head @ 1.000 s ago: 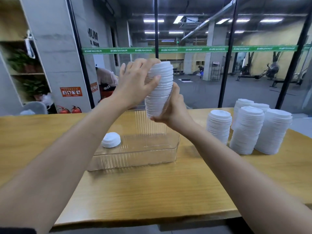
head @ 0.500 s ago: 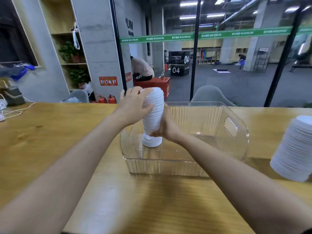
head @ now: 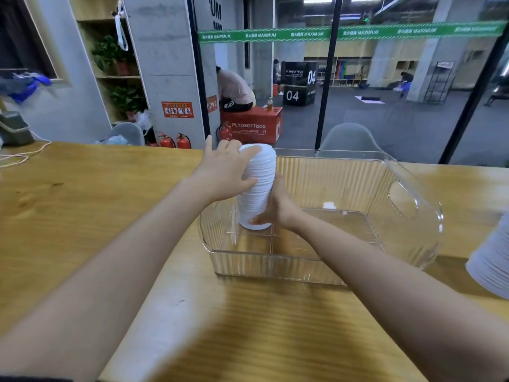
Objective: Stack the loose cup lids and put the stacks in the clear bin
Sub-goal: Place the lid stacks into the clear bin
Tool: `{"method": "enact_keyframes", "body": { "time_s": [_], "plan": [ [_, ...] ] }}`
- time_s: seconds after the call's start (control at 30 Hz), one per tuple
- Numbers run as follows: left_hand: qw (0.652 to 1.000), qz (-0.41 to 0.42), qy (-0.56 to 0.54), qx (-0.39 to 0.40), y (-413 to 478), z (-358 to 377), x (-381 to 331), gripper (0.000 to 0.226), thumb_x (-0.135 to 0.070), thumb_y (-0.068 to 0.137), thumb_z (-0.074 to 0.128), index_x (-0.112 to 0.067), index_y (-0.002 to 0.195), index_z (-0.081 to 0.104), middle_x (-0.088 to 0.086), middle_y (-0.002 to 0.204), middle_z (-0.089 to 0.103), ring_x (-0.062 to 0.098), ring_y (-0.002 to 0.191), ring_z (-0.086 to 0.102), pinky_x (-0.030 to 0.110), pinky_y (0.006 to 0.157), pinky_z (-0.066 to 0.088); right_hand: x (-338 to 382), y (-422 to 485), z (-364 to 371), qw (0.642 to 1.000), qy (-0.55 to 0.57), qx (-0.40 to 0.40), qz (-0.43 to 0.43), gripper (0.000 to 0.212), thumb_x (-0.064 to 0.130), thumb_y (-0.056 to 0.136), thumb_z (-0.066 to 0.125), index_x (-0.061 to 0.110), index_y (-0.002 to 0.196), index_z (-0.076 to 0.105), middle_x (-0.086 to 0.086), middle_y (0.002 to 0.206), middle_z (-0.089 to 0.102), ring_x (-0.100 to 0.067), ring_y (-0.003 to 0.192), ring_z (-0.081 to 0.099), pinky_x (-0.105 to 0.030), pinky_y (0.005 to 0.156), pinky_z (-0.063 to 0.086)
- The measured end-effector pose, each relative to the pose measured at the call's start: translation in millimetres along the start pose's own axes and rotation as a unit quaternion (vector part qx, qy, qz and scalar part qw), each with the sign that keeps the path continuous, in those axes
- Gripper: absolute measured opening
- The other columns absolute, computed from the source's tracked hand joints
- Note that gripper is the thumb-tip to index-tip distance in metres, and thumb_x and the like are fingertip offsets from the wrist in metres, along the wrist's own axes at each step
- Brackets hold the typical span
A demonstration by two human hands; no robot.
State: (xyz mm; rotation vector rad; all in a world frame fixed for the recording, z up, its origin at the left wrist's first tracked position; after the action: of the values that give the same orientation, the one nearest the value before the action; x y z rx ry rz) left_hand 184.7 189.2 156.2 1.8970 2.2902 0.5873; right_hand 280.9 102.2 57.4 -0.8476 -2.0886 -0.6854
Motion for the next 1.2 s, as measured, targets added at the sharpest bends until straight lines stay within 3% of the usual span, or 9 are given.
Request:
{"method": "enact_keyframes", "body": {
  "time_s": [0.17, 0.33, 0.47, 0.57, 0.67, 0.73, 0.8, 0.97, 1.2],
  "plan": [
    [0.998, 0.001, 0.048, -0.028, -4.6, -3.7, -9.9, 0.08, -0.055, 0.091, 0.054, -0.026, 0.155, 0.017, 0.018, 0.158, 0.02, 0.032, 0.144, 0.019, 0.056, 0.119, 0.001, 10.3, -36.4, -32.7, 0.998, -0.051, 0.027, 0.014, 0.122, 0.025, 0.076, 0.085, 0.017, 0.157, -0.006, -0.01, 0.164, 0.009, -0.027, 0.149, 0.02, -0.045, 0.118, 0.025],
    [0.989, 0.042, 0.127, -0.058, -11.2, 7.7, -41.7, 0.096, -0.063, 0.087, 0.057, -0.024, 0.156, 0.003, 0.017, 0.162, -0.004, 0.037, 0.149, -0.001, 0.057, 0.118, -0.002, 7.8, -105.0, -82.8, 0.973, -0.23, -0.014, -0.015, 0.077, 0.05, 0.09, 0.063, 0.027, 0.153, 0.025, 0.0, 0.154, 0.04, -0.022, 0.131, 0.05, -0.043, 0.102, 0.045],
    [0.971, 0.073, 0.222, -0.043, -10.0, 33.3, -56.7, 0.103, -0.072, 0.08, 0.056, -0.025, 0.155, 0.002, 0.018, 0.16, -0.017, 0.042, 0.147, -0.015, 0.065, 0.112, -0.01, 4.0, -137.3, -103.8, 0.936, -0.347, -0.047, -0.039, 0.051, 0.063, 0.095, 0.037, 0.029, 0.13, 0.055, 0.01, 0.123, 0.065, -0.014, 0.112, 0.061, -0.033, 0.085, 0.046],
    [0.97, 0.058, 0.234, -0.039, -9.1, 40.6, -57.8, 0.103, -0.071, 0.078, 0.06, -0.026, 0.155, 0.007, 0.019, 0.158, -0.024, 0.043, 0.145, -0.02, 0.069, 0.11, -0.009, -0.7, -150.4, -103.1, 0.922, -0.375, -0.053, -0.074, 0.075, 0.08, 0.086, 0.007, 0.033, 0.101, 0.063, 0.01, 0.095, 0.07, -0.014, 0.092, 0.064, -0.032, 0.065, 0.034],
    [0.971, 0.037, 0.233, -0.03, -8.3, 42.6, -56.6, 0.098, -0.064, 0.079, 0.065, -0.027, 0.153, 0.013, 0.018, 0.156, -0.027, 0.044, 0.145, -0.02, 0.073, 0.109, -0.002, -6.7, -160.8, -97.7, 0.909, -0.404, -0.024, -0.099, 0.108, 0.088, 0.065, -0.023, 0.036, 0.102, 0.065, 0.011, 0.089, 0.072, -0.011, 0.09, 0.065, -0.029, 0.078, 0.036],
    [0.972, 0.022, 0.231, -0.026, -7.3, 45.8, -52.6, 0.095, -0.061, 0.078, 0.069, -0.028, 0.151, 0.018, 0.017, 0.155, -0.028, 0.045, 0.144, -0.021, 0.074, 0.108, 0.001, -12.6, -164.0, -93.1, 0.89, -0.445, 0.009, -0.097, 0.115, 0.086, 0.062, -0.027, 0.038, 0.11, 0.065, 0.013, 0.093, 0.073, -0.006, 0.098, 0.065, -0.029, 0.106, 0.029],
    [0.974, 0.013, 0.224, -0.024, -5.7, 48.4, -49.9, 0.094, -0.059, 0.076, 0.071, -0.029, 0.149, 0.02, 0.016, 0.154, -0.029, 0.045, 0.141, -0.023, 0.074, 0.108, 0.003, -15.3, -165.5, -90.4, 0.871, -0.481, 0.032, -0.094, 0.119, 0.083, 0.061, -0.033, 0.036, 0.106, 0.067, 0.009, 0.089, 0.074, -0.005, 0.099, 0.065, -0.032, 0.117, 0.018],
    [0.974, 0.016, 0.225, -0.008, 1.9, 48.2, -59.3, 0.102, -0.06, 0.075, 0.072, -0.03, 0.153, 0.012, 0.016, 0.153, -0.032, 0.044, 0.144, -0.022, 0.073, 0.108, -0.002, -18.0, -167.2, -94.9, 0.856, -0.508, 0.051, -0.085, 0.132, 0.078, 0.052, -0.043, 0.031, 0.103, 0.069, 0.004, 0.089, 0.073, -0.009, 0.101, 0.065, -0.032, 0.122, 0.008],
    [0.978, 0.05, 0.203, -0.025, 15.9, 45.4, -105.4, 0.101, -0.057, 0.078, 0.071, -0.029, 0.153, 0.01, 0.016, 0.156, -0.028, 0.043, 0.145, -0.019, 0.072, 0.11, 0.002, -37.0, -181.2, -128.3, 0.85, -0.522, 0.037, -0.065, 0.125, 0.078, 0.058, -0.036, 0.03, 0.104, 0.069, 0.004, 0.089, 0.073, -0.008, 0.1, 0.065, -0.032, 0.12, 0.013]
  ]
}}
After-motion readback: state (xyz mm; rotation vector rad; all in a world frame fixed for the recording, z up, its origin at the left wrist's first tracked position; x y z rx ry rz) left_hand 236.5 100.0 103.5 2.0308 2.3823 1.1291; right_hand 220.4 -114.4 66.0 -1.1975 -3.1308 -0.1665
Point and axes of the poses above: each hand's wrist, its own y-axis towards the middle knuckle, its own z-axis out of the palm, x = y × z, the point moved 5 cm from there along y, towards the middle knuckle
